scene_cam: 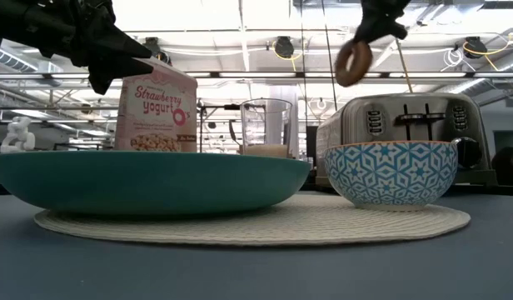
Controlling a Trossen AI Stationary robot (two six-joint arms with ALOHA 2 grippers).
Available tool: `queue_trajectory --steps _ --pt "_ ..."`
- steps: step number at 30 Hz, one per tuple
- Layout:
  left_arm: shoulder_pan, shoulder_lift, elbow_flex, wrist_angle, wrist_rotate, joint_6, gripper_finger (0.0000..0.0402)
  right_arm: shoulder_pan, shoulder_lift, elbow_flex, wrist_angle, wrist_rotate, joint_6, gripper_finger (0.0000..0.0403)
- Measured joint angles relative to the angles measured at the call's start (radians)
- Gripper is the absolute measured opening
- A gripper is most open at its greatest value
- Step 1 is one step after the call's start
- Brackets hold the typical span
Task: Arrange a breakfast setting
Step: Put the toasted bagel on the green plate
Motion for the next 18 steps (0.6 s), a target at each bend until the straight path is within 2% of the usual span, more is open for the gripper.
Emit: queue_trajectory --steps 3,7,18 --pt "0.000 0.000 0.000 0.000 0.000 0.002 0.0159 0.008 0.000 0.000 0.038 -0.114 0.000 0.0082" --pt "0.000 0.000 0.000 0.000 0.000 0.003 0.0159 0.044 0.000 0.000 0.094 -0.189 0.016 0.0075" --pt "0.000 0.000 0.000 0.000 0.000 0.002 0.0159 0.182 0.013 0.000 0.144 -0.216 0.063 0.0075"
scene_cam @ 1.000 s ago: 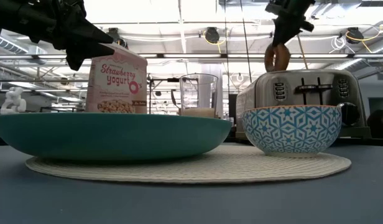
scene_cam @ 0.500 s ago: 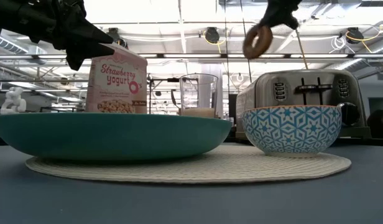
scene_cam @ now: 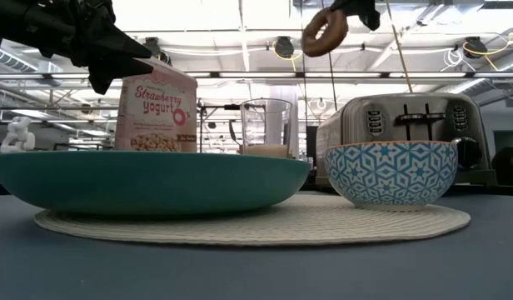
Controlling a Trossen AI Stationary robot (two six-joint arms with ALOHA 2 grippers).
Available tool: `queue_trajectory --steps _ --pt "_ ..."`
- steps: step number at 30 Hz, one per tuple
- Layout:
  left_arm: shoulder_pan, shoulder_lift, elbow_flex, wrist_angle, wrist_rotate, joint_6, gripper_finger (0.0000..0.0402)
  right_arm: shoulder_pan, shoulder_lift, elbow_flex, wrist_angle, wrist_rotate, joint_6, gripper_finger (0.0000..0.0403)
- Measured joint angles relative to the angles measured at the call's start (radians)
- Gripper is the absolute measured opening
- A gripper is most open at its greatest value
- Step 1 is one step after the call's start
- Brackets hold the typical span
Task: Arrange a breakfast setting
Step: Put the toasted bagel on the green plate
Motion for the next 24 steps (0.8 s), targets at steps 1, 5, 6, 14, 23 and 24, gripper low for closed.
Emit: queue_trajectory --steps 1,5,6,14,23,24 --pt "0.000 0.000 0.000 0.000 0.000 0.000 0.0159 0.015 0.003 0.000 0.010 0.000 0.003 0.0075" --pt "0.000 0.000 0.000 0.000 0.000 0.000 0.0159 0.083 0.024 0.000 0.056 0.000 0.006 0.0075" --pt "0.000 0.000 0.000 0.000 0.000 0.000 0.0159 0.101 0.030 0.000 0.068 0.000 0.006 0.0075" --pt "0.000 0.000 0.000 -0.004 0.000 -0.003 0.0159 0.258 0.091 0.000 0.175 0.002 0.027 0.0075" --pt "0.000 0.000 0.000 -0.004 0.000 -0.002 0.0159 0.456 0.203 0.000 0.267 0.002 0.025 0.0075" --pt "0.000 0.000 0.000 -0.004 0.000 -0.002 0.0159 0.475 0.218 0.000 0.279 0.002 0.025 0.0075"
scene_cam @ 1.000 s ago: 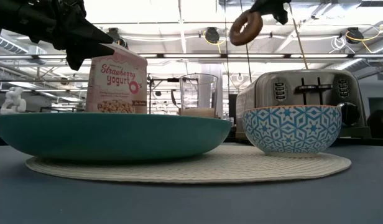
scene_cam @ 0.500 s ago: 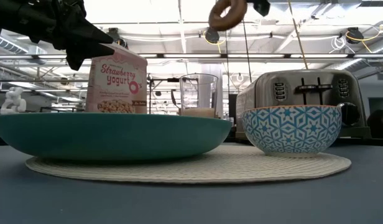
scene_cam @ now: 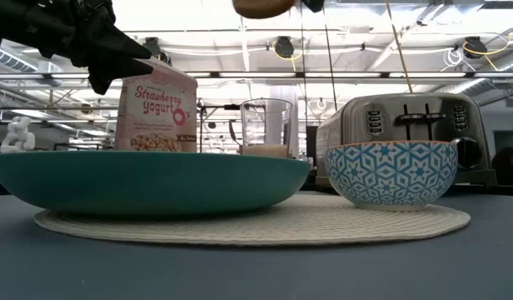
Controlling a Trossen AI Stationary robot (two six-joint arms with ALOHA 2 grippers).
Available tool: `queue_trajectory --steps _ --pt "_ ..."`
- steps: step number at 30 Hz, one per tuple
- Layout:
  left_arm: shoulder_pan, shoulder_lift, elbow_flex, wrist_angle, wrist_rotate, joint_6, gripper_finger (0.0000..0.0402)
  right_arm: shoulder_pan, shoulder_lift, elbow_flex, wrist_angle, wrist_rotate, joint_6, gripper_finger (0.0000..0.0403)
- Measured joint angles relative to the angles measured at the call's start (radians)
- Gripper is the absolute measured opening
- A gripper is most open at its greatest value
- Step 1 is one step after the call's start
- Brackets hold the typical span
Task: Arrange a breakfast setting
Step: Put the toasted bagel on the green plate
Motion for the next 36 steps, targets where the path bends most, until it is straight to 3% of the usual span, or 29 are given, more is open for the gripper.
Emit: queue_trajectory --steps 12,22,36 --pt "0.000 0.000 0.000 -0.011 0.000 0.003 0.0159 0.194 0.175 0.000 0.139 0.001 -0.062 0.0075" --pt "0.000 0.000 0.000 -0.013 0.000 0.002 0.0159 0.264 0.311 0.000 0.176 0.014 -0.226 0.0075" --pt "0.000 0.000 0.000 -0.014 0.000 0.008 0.0159 0.272 0.466 0.000 0.173 0.243 -0.450 0.0075"
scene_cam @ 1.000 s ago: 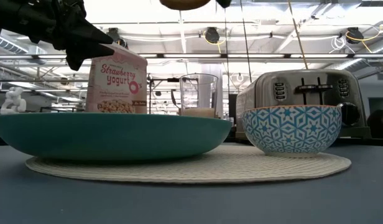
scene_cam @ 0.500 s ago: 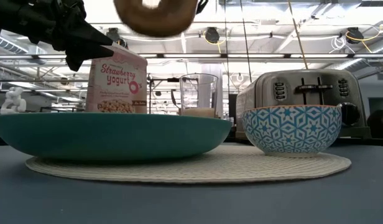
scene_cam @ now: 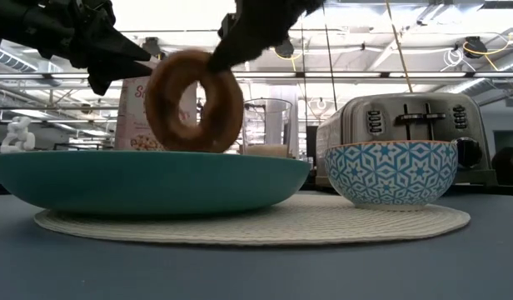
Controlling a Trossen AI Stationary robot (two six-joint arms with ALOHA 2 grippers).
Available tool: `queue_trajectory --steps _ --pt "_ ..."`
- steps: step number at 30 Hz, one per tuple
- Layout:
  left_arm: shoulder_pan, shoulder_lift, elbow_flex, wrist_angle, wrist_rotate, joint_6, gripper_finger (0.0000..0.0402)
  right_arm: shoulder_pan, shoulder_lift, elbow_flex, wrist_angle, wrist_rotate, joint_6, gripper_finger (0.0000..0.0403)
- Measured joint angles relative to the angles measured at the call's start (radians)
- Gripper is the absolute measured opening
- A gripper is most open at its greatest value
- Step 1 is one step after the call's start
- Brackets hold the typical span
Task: Arrange a breakfast setting
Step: Put the toasted bagel on the green plate
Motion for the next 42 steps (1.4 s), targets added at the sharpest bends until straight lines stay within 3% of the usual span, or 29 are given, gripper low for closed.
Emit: queue_trajectory --steps 5,12,26,42 --pt "0.000 0.000 0.000 0.000 0.000 0.000 0.0159 0.002 0.041 0.000 0.004 0.012 -0.048 0.0075" --pt "0.000 0.000 0.000 0.000 0.000 0.010 0.0159 0.013 0.058 0.000 0.058 0.142 -0.132 0.0075" --pt "0.000 0.000 0.000 0.000 0.000 0.014 0.0159 0.019 0.102 0.001 0.244 0.126 -0.173 0.0075" --pt "-0.002 0.000 0.000 -0.009 0.000 0.041 0.0159 0.020 0.183 0.001 0.243 0.125 -0.236 0.0075"
